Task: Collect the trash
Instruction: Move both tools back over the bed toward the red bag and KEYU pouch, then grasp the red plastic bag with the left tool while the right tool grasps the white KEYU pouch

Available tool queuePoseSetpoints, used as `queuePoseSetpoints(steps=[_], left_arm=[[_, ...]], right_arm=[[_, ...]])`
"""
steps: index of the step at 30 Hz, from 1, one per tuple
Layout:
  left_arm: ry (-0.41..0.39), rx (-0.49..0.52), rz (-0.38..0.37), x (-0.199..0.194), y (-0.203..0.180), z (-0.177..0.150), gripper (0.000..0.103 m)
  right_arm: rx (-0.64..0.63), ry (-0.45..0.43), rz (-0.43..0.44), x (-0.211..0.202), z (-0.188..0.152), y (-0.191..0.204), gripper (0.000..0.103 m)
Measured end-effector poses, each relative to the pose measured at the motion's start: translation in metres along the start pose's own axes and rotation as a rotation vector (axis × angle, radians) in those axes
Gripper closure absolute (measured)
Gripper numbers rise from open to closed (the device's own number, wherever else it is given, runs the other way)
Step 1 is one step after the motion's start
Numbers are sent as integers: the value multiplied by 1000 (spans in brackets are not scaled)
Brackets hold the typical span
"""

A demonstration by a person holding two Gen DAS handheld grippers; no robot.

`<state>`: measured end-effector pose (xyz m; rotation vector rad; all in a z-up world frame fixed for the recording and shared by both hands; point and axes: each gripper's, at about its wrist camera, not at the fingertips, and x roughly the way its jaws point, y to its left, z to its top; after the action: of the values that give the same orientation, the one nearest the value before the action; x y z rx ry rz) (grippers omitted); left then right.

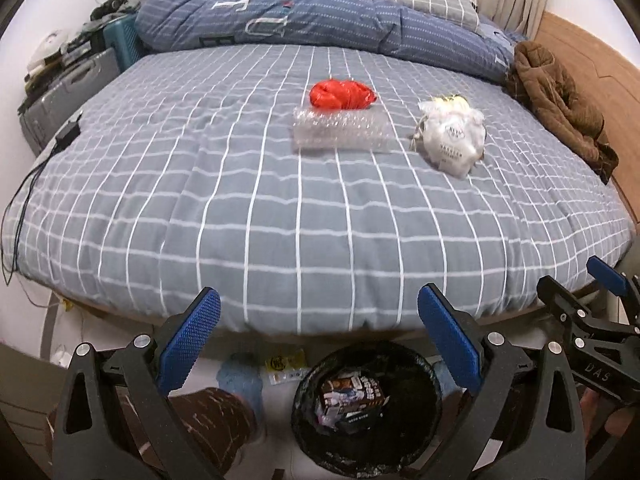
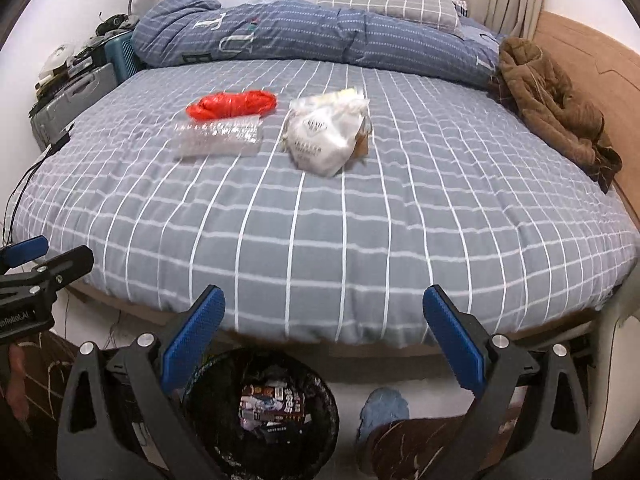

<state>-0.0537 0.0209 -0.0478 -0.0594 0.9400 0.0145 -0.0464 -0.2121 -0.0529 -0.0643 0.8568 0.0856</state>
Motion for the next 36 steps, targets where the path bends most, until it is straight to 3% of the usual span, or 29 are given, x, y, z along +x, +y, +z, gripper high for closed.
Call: queuePoseSetpoints(steps=[24, 36], left_arm=[[-59, 11, -9, 73, -8, 131, 6], [-57, 24, -10, 140, -14, 187, 6]], right_arm=[[23, -68, -20, 79, 119, -16, 8], [48, -35, -28, 141, 145, -12, 8]])
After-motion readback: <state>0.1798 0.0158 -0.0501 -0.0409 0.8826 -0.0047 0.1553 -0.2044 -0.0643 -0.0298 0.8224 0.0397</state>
